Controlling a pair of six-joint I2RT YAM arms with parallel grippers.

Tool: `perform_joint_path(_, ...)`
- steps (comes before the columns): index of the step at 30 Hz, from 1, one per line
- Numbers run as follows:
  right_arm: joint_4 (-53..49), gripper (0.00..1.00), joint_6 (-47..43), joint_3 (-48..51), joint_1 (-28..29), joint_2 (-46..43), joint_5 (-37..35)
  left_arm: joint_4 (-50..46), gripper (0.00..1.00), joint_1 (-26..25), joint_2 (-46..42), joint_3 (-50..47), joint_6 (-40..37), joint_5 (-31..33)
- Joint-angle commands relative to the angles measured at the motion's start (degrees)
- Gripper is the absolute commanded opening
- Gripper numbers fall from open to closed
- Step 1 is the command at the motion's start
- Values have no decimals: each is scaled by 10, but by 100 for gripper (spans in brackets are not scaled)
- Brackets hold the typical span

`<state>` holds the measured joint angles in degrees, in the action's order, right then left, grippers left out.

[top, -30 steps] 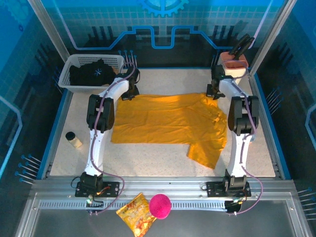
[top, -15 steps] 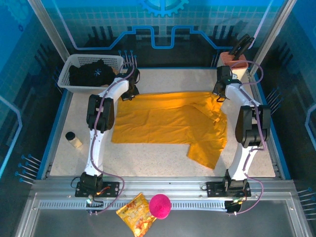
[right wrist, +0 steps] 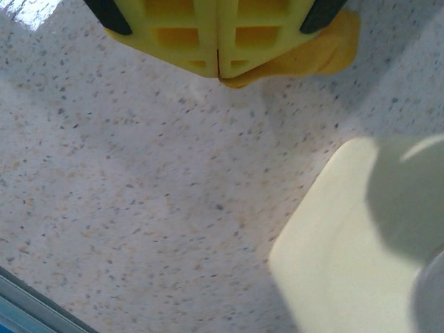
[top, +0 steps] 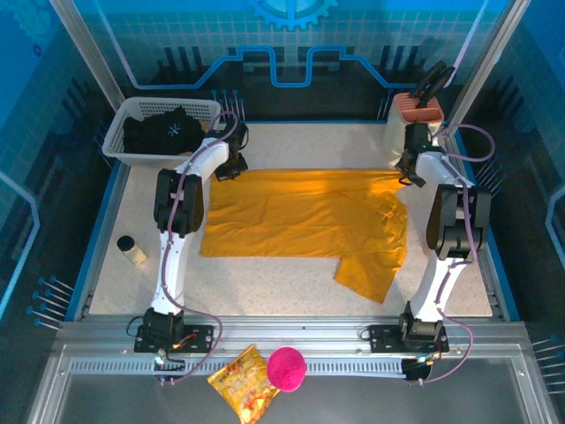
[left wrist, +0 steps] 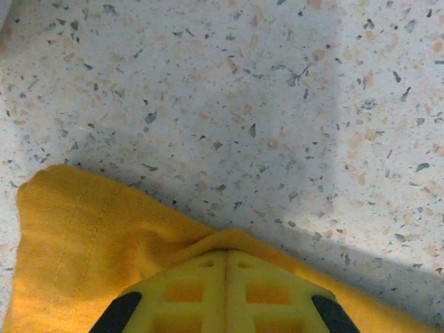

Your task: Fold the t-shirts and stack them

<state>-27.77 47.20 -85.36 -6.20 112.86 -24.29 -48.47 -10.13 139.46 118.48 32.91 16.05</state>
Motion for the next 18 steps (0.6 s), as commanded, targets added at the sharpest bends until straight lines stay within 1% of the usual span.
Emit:
perform_joint_path(1,23,0,33,-8,-32,10,27,-50,0,36,26,4,8,24)
perform_joint_path(7,41,0,24,-14,-42,31,70,-47,0,37,29,10,4,23)
perform_joint_path(12,64,1,20,-26,-43,62,113,-39,0,38,40,30,-5,10)
perform_joint_path(14,81,7,15,-29,-43,72,125,-38,0,38,46,40,-4,5)
perform_joint_path(16,97,18,7,-32,-43,79,130,-30,0,39,50,48,-4,-2)
perform_joint_path(18,114,32,-12,-40,-43,83,136,-24,0,40,54,57,-6,-5)
